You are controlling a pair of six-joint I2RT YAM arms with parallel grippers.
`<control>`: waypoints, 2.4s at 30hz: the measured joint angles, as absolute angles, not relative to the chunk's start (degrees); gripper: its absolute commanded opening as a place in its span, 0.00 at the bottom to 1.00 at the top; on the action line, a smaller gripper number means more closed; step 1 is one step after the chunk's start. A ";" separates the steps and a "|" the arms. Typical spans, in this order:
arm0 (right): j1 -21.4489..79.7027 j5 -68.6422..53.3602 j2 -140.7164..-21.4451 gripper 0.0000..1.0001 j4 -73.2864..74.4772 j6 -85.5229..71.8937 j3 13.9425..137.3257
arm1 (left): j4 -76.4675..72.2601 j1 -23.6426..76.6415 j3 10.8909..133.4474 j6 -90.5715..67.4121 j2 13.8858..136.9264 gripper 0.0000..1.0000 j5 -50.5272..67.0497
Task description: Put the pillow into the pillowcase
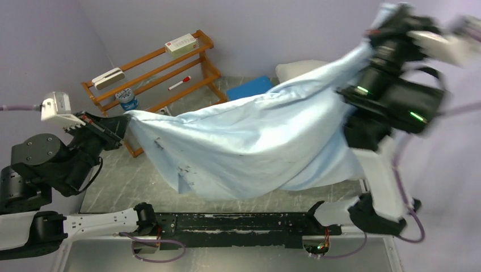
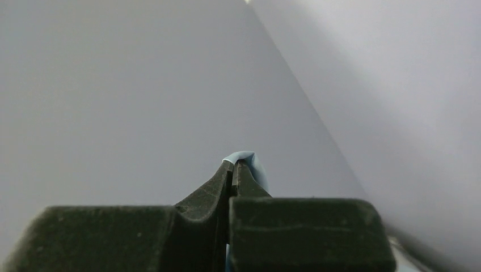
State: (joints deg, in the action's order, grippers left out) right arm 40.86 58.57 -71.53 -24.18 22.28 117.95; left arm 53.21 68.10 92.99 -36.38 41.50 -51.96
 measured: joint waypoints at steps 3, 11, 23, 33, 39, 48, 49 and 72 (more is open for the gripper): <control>40.12 60.93 -81.25 0.00 -23.53 27.77 117.84 | 59.59 68.18 91.72 -38.79 39.59 0.05 -61.08; 36.73 54.33 -95.22 0.00 -10.61 18.87 102.39 | 60.18 68.60 79.20 -38.50 29.56 0.05 -68.29; 32.27 41.10 -116.97 0.00 -6.85 4.08 107.04 | 61.39 68.84 62.13 -48.21 38.79 0.05 -62.46; 31.73 30.85 -134.87 0.52 -12.27 4.62 120.05 | 61.30 68.84 59.79 -50.04 41.01 0.05 -64.16; 31.75 24.97 -132.00 0.91 -1.32 -2.33 114.67 | 65.63 68.84 59.72 -54.52 44.45 0.05 -65.30; 32.05 21.39 -115.26 0.86 17.47 -20.01 101.27 | 64.82 68.84 59.31 -53.32 41.12 0.05 -66.70; 32.21 21.65 -112.22 0.85 18.35 -23.24 98.08 | 64.60 68.84 59.13 -53.10 40.99 0.05 -66.85; 41.19 24.58 -99.92 0.54 24.88 -72.44 62.81 | 59.61 68.84 59.33 -48.80 46.59 0.05 -66.81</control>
State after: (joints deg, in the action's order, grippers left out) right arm 41.19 24.58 -99.92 24.88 -72.44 62.81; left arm 59.61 68.84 59.33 -48.80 46.59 -66.81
